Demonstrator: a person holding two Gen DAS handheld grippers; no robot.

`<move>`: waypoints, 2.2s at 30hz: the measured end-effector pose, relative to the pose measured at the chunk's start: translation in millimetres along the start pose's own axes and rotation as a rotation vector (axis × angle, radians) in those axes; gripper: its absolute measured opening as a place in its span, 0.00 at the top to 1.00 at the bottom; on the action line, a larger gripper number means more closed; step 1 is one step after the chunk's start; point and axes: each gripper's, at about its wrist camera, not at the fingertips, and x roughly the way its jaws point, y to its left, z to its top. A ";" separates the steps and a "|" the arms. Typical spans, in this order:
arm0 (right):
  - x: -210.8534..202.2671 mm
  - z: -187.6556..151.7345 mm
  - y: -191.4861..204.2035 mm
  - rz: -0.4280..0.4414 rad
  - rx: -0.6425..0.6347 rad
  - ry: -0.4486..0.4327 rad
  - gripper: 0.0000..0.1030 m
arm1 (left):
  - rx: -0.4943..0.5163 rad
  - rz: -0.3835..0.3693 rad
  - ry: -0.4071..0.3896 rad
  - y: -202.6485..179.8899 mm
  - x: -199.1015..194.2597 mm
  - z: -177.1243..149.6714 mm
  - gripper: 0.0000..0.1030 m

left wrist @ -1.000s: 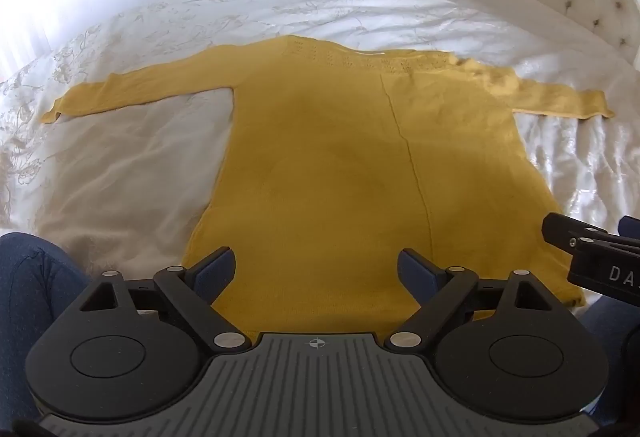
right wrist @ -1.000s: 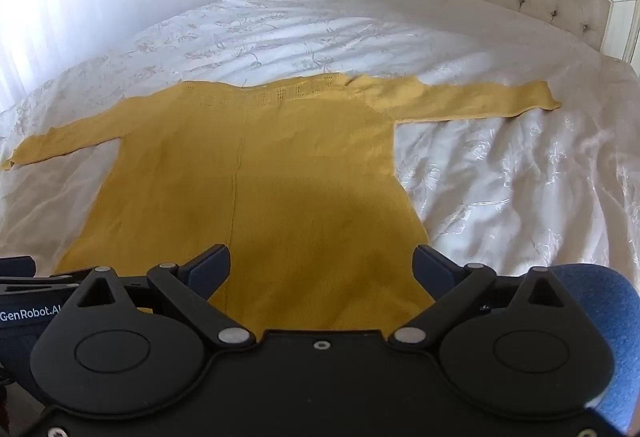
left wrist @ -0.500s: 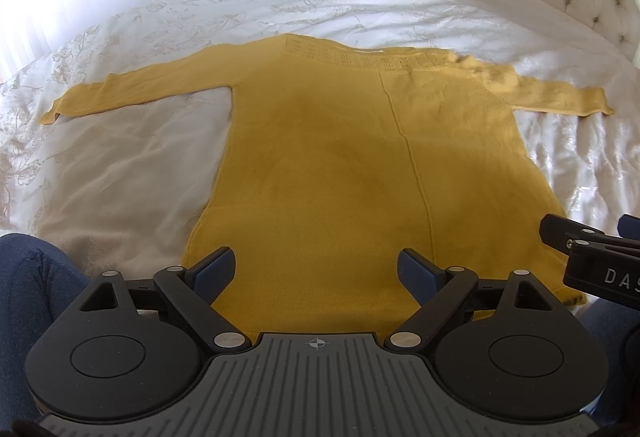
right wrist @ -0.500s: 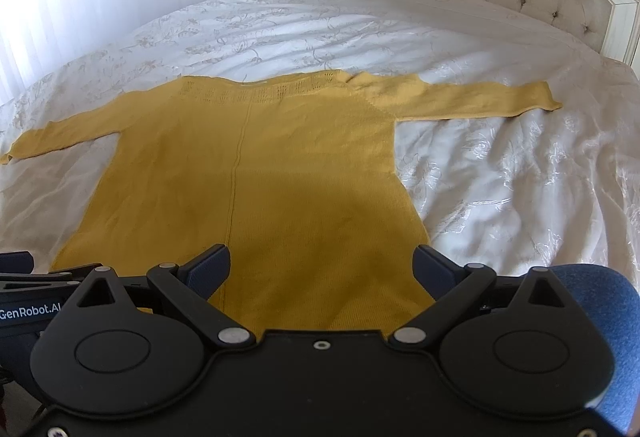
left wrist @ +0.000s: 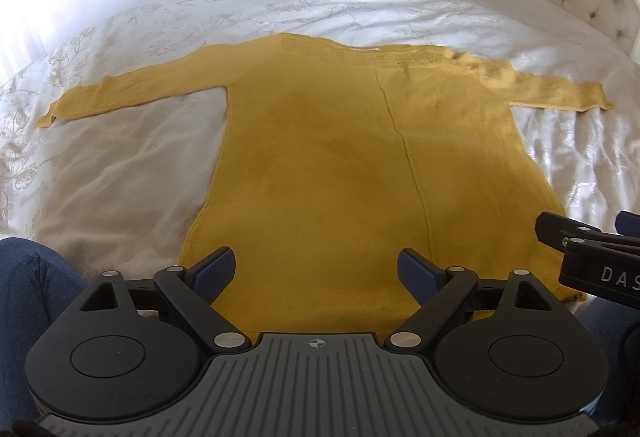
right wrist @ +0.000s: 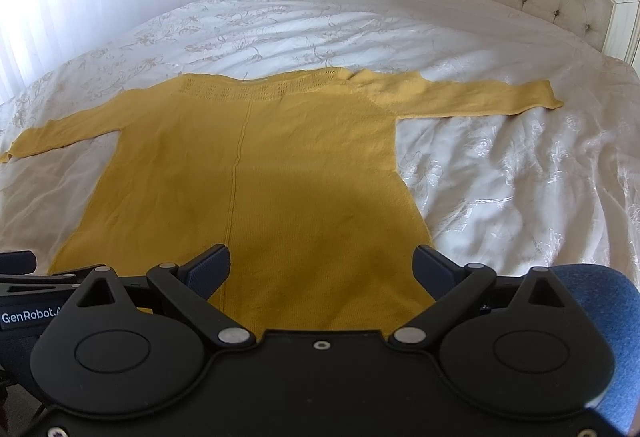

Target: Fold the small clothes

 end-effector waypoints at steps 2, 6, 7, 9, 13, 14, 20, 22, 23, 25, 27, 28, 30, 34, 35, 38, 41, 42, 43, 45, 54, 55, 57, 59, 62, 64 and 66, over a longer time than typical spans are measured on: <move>-0.1 0.2 0.2 0.000 0.000 0.000 0.05 | 0.000 -0.001 0.001 -0.4 0.4 0.6 0.14; -0.1 0.7 0.4 -0.001 -0.001 0.001 0.05 | 0.000 -0.001 0.002 -0.1 0.6 1.5 0.14; 0.0 1.4 0.5 -0.001 -0.001 0.000 0.05 | 0.000 0.000 0.002 -0.3 0.6 1.5 0.14; 0.0 1.4 0.6 -0.001 -0.001 0.001 0.05 | 0.002 0.000 0.003 -0.6 0.5 1.5 0.14; 0.1 0.5 0.9 0.000 0.000 0.003 0.05 | 0.000 0.000 0.002 -0.8 0.5 1.2 0.14; 0.2 0.6 1.1 -0.001 0.000 0.004 0.05 | -0.001 0.000 0.002 -0.5 0.5 1.4 0.14; 4.0 0.0 0.2 -0.005 0.007 0.021 0.05 | 0.003 0.000 -0.006 0.3 2.8 5.7 0.14; 6.2 3.0 -0.9 -0.002 0.013 0.036 0.05 | -0.002 -0.001 -0.011 2.4 4.1 7.6 0.14; 6.8 2.7 -1.0 -0.002 0.015 0.040 0.05 | -0.005 -0.002 -0.012 3.6 4.6 8.5 0.14; 7.5 4.4 -1.3 -0.003 0.017 0.052 0.05 | -0.011 -0.009 -0.016 6.4 5.8 10.3 0.14; 8.0 4.2 -1.1 -0.005 0.016 0.060 0.05 | -0.017 -0.017 -0.016 9.3 8.6 11.9 0.15; 9.1 6.1 -0.7 -0.006 0.016 0.068 0.05 | -0.019 -0.024 -0.014 11.0 10.3 13.1 0.15; 9.9 7.0 -1.0 0.002 0.022 0.077 0.05 | -0.020 -0.038 -0.008 15.7 14.9 16.0 0.15; 16.0 14.0 -7.0 0.060 0.075 0.103 0.05 | -0.033 -0.030 -0.028 32.7 24.0 27.8 0.20; 18.7 16.9 -9.1 0.079 0.090 0.111 0.05 | -0.034 -0.024 -0.033 37.8 26.7 31.4 0.26; 29.5 28.6 -15.5 0.128 0.135 0.120 0.07 | -0.043 -0.014 -0.045 55.9 36.6 44.2 0.32; 37.8 42.6 -14.6 0.149 0.135 0.094 0.10 | -0.062 0.002 -0.065 78.0 46.8 58.5 0.36; 40.5 49.1 -11.5 0.143 0.115 0.073 0.10 | -0.066 0.009 -0.075 86.2 50.3 63.8 0.36; 43.4 55.5 -7.0 0.134 0.085 0.051 0.12 | -0.067 0.018 -0.088 94.6 53.2 69.1 0.37; 49.6 67.0 2.7 0.116 0.028 0.018 0.16 | -0.072 0.051 -0.108 111.3 59.8 80.8 0.37; 104.8 106.1 57.9 0.243 -0.182 -0.067 0.53 | -0.132 0.095 -0.167 208.7 98.1 119.1 0.37; 111.8 108.6 63.6 0.258 -0.186 -0.066 0.53 | -0.140 0.088 -0.167 220.5 104.1 121.5 0.37; 124.6 112.3 71.6 0.293 -0.187 -0.074 0.54 | -0.160 0.092 -0.164 243.3 113.3 124.7 0.37; 137.9 114.9 77.2 0.311 -0.179 -0.086 0.54 | -0.181 0.115 -0.155 267.0 123.7 128.1 0.37; 153.9 115.4 81.6 0.318 -0.165 -0.112 0.50 | -0.223 0.144 -0.144 299.0 138.0 131.0 0.37; 164.0 114.2 81.5 0.326 -0.149 -0.113 0.49 | -0.261 0.148 -0.144 318.5 146.5 131.2 0.37; 171.0 110.5 78.5 0.336 -0.128 -0.107 0.42 | -0.307 0.161 -0.132 336.1 156.0 130.9 0.37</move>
